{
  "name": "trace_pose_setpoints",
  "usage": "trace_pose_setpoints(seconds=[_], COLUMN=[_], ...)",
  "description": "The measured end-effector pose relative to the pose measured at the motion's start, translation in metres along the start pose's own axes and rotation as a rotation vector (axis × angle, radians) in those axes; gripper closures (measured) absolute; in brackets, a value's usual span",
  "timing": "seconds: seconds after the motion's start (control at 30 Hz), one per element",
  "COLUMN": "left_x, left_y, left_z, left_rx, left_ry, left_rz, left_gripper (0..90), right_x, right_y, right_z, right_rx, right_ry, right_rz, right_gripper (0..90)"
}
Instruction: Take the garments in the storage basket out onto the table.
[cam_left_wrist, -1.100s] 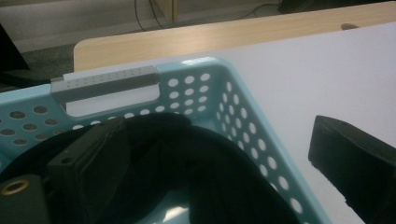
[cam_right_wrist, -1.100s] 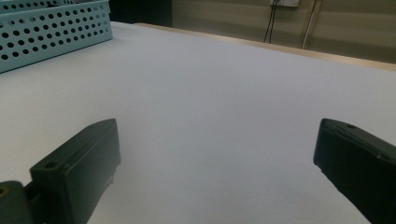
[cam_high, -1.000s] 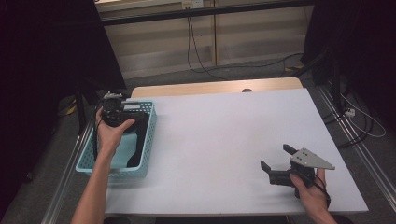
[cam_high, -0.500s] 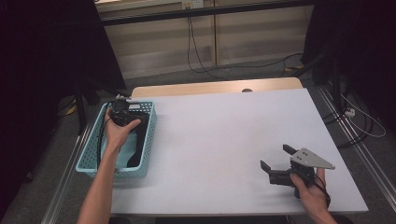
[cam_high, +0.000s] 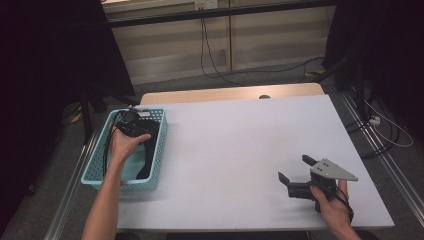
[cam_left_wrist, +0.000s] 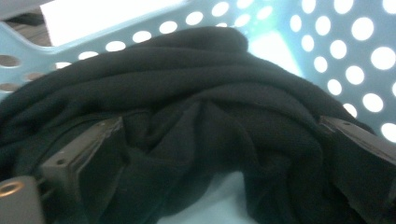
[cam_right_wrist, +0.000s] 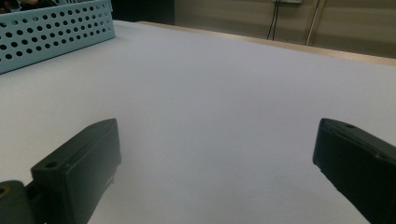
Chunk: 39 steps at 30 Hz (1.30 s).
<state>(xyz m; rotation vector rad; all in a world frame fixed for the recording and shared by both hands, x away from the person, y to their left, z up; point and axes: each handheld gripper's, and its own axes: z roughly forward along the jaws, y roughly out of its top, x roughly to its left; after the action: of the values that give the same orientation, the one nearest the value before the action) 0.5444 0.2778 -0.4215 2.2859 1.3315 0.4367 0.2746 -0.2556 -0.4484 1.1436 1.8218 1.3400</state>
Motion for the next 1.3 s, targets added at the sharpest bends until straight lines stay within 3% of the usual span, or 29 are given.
trace_pose_setpoints(seconds=[0.1, 0.17, 0.2, 0.23, 0.33, 0.4, 0.53, 0.63, 0.7, 0.77, 0.83, 0.93, 1.1, 1.23, 1.3], left_x=[-0.003, -0.003, -0.003, -0.003, -0.004, -0.002, -0.003, -0.007, -0.016, -0.017, -0.018, -0.02, -0.019, -0.019, -0.021], left_y=[0.0, -0.003, -0.003, -0.003, -0.002, -0.002, -0.002, 0.0, 0.002, 0.002, 0.002, 0.0, 0.002, 0.002, 0.003], left_z=[0.01, 0.015, 0.015, 0.016, 0.017, 0.018, 0.018, 0.013, 0.009, 0.008, 0.007, 0.004, 0.001, -0.003, -0.008], left_rx=[0.0, 0.001, 0.001, 0.016, 0.018, 0.026, 0.05, 0.075, 0.075, 0.081, 0.083, 0.071, 0.081, 0.069, 0.059], left_ry=[-0.02, -0.056, -0.056, -0.057, -0.052, -0.071, -0.073, -0.09, -0.115, -0.129, -0.135, -0.143, -0.134, -0.131, -0.11], left_rz=[0.005, -0.043, -0.043, -0.078, -0.078, -0.089, -0.049, -0.041, -0.007, -0.013, -0.024, -0.046, -0.051, -0.079, -0.089], left_gripper=[0.1, 0.0, 0.0, 0.0, 0.0, 0.0, 0.5, 15.5, 27.5, 35.3, 36.9, 53.2, 57.7, 58.5, 58.6], right_x=[0.0, 0.0, 0.0, 0.0, 0.0, 0.0, 0.0, 0.0, 0.0, -0.001, -0.002, 0.0, -0.001, -0.002, -0.002], right_y=[0.0, 0.0, 0.0, 0.0, 0.0, -0.001, 0.0, -0.001, -0.001, -0.001, -0.001, -0.001, -0.001, 0.0, 0.0], right_z=[0.0, 0.001, 0.001, 0.001, 0.001, 0.002, 0.001, 0.001, 0.002, 0.004, 0.004, 0.003, 0.003, 0.004, 0.004], right_rx=[0.0, 0.001, 0.003, 0.005, 0.007, 0.011, 0.009, 0.01, 0.013, 0.015, 0.015, 0.014, 0.014, 0.013, 0.012], right_ry=[-0.001, -0.001, -0.002, 0.001, 0.0, -0.001, 0.003, 0.005, 0.008, 0.005, 0.002, 0.005, 0.006, 0.004, 0.0], right_rz=[0.0, 0.0, 0.0, 0.003, 0.003, 0.003, 0.0, -0.001, 0.004, 0.006, 0.008, 0.003, 0.005, 0.006, 0.006], right_gripper=[1.0, 1.0, 1.0, 1.0, 1.0, 1.0, 1.0, 1.0, 0.8, 1.0, 1.0, 0.9, 0.9, 0.9, 0.9])
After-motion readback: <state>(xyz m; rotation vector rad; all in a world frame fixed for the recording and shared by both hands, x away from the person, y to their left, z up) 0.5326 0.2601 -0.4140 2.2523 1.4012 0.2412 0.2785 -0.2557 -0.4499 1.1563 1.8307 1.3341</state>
